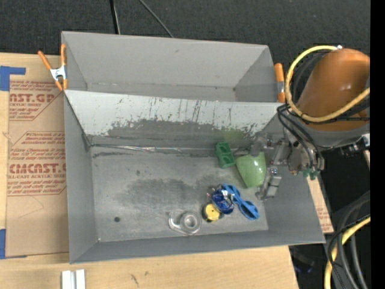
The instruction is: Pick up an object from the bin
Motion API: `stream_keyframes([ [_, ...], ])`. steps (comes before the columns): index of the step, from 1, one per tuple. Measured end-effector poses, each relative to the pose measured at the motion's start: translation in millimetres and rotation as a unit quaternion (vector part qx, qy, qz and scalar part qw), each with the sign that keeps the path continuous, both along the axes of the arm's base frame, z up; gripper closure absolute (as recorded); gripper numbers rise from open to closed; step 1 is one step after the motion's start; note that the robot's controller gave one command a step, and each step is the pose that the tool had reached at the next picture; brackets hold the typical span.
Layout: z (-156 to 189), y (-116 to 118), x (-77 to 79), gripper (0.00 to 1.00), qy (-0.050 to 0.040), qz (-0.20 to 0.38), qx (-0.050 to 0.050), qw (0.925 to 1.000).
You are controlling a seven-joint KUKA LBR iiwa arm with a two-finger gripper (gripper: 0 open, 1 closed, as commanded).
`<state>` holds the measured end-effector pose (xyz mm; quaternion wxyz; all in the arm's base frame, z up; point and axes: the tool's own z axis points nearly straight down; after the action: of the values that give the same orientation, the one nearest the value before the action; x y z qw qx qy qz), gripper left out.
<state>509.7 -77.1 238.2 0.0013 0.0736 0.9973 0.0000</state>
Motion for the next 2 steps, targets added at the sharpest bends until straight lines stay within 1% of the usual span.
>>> stream_keyframes([
  [1,-122,26,-32.9,0.0,0.005,0.09,0.001,0.996],
  [2,-170,2,-5.0,0.0,0.0016,-0.168,0.001,0.9859],
])
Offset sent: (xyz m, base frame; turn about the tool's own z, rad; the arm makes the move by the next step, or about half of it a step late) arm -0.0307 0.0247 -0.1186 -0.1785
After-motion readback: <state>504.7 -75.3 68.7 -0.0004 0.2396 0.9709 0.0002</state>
